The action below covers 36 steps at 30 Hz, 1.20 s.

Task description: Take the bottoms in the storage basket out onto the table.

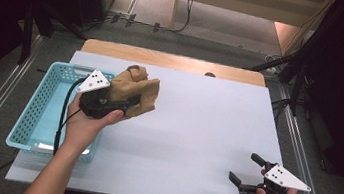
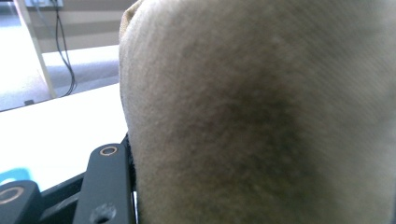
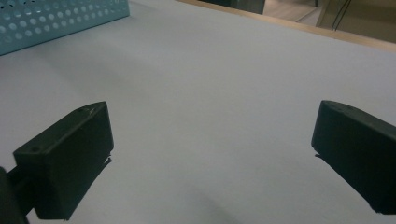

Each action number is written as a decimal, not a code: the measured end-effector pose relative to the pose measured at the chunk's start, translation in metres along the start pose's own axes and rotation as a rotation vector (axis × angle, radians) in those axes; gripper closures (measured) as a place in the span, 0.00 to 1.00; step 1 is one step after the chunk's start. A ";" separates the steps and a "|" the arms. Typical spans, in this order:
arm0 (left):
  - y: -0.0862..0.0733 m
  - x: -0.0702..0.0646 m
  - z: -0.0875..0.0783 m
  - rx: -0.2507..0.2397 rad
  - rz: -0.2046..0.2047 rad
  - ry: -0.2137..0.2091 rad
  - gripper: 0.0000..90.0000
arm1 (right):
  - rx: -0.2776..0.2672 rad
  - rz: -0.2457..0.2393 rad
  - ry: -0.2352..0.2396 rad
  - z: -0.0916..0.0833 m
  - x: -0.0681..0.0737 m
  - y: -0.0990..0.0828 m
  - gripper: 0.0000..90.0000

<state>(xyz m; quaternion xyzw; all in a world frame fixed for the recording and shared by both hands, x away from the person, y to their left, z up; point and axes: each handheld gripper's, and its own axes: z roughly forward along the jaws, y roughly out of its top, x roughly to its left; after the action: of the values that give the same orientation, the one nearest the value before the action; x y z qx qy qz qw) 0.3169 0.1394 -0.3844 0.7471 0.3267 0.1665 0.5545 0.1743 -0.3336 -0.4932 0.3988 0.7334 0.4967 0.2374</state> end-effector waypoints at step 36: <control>-0.015 -0.045 0.069 0.166 0.015 -0.085 0.40 | 0.006 0.006 0.001 0.001 -0.003 -0.002 0.00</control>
<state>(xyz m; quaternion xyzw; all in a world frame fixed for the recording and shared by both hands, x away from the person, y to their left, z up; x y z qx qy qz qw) 0.3217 0.0617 -0.4157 0.7993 0.3099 0.1112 0.5028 0.1758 -0.3366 -0.4959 0.4012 0.7338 0.4955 0.2346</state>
